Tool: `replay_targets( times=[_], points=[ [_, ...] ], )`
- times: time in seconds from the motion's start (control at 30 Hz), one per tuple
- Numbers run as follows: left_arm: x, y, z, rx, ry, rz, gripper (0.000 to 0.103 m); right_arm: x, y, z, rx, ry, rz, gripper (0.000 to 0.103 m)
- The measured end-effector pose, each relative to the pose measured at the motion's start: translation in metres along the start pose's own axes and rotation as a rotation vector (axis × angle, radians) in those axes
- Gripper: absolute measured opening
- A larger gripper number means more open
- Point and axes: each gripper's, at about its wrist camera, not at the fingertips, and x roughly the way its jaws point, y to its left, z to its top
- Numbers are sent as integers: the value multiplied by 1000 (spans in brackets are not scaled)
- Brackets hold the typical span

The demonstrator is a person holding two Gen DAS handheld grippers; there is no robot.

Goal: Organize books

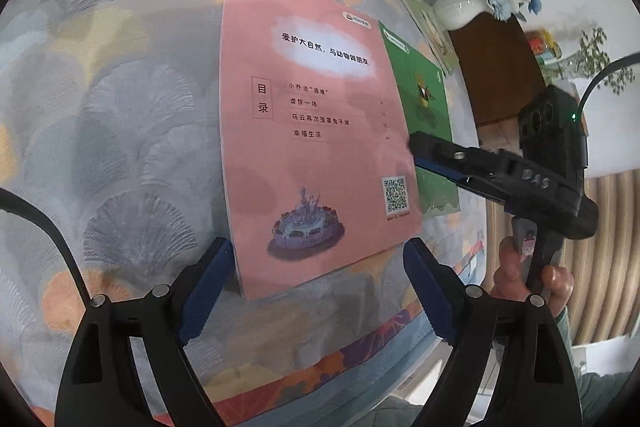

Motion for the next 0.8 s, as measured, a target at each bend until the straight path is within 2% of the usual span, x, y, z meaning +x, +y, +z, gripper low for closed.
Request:
replay_targets(
  times=[0.13,0.27,0.43,0.5,0.7,0.8],
  points=[
    [-7,14,-4,-43,-15,-40,85,-6,-7,5,75,6,201,45],
    [-13,28,-6,-101,-30,-101,85,-9,-5,8,153,1,453,45],
    [-34,44,-15,-144,-86,-74,85,11,26,10,186,64,654,45],
    [-50,57,-20,-174,-123,-68,85,11,42,8,159,98,694,44],
    [-125,106,-45,-299,-291,-58,85,33,127,1,19,214,716,44],
    [-162,128,-60,-352,-386,-6,85,55,163,-7,-21,269,726,46]
  ],
)
